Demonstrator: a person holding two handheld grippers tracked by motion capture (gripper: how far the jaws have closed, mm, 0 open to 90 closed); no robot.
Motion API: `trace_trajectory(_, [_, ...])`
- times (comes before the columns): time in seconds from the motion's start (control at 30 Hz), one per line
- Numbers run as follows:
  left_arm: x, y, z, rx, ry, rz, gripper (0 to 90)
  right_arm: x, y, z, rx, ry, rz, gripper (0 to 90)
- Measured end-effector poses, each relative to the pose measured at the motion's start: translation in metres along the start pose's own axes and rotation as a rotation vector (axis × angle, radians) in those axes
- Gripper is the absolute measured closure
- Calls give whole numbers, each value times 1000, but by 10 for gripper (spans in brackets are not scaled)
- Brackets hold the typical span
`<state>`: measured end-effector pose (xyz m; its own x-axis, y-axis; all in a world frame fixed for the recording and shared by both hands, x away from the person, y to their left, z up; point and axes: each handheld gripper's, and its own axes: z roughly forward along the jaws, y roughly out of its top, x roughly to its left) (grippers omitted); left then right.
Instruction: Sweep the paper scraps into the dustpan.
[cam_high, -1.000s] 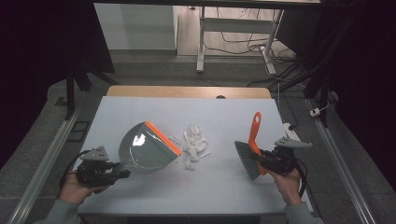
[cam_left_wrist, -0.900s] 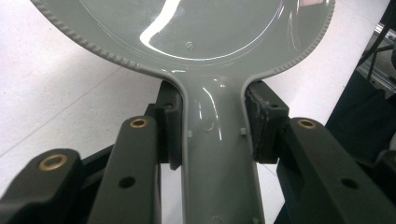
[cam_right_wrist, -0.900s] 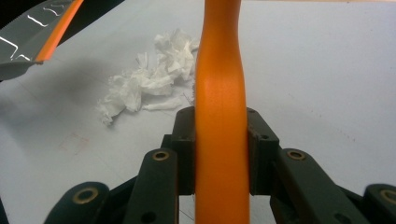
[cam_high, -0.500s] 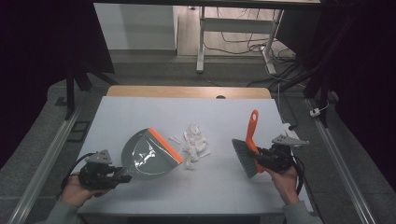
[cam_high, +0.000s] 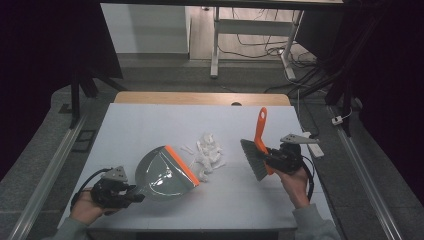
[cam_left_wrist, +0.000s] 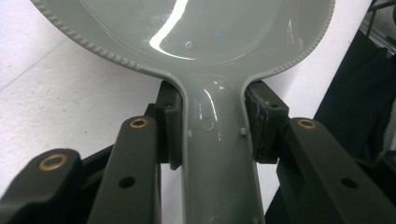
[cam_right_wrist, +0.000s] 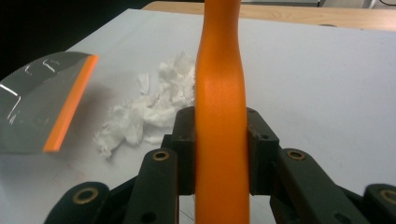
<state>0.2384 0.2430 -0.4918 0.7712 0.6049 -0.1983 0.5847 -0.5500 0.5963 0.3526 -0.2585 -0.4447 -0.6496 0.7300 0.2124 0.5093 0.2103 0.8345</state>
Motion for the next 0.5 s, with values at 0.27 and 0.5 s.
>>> trace_trajectory(0.27, [0,1,4,6,-17,2,620,7,24,22,-29,-34,5,701])
trace_trajectory(0.5, [0,2,6,17,-14,-12,620,6,43,45,-24,-66,2,702])
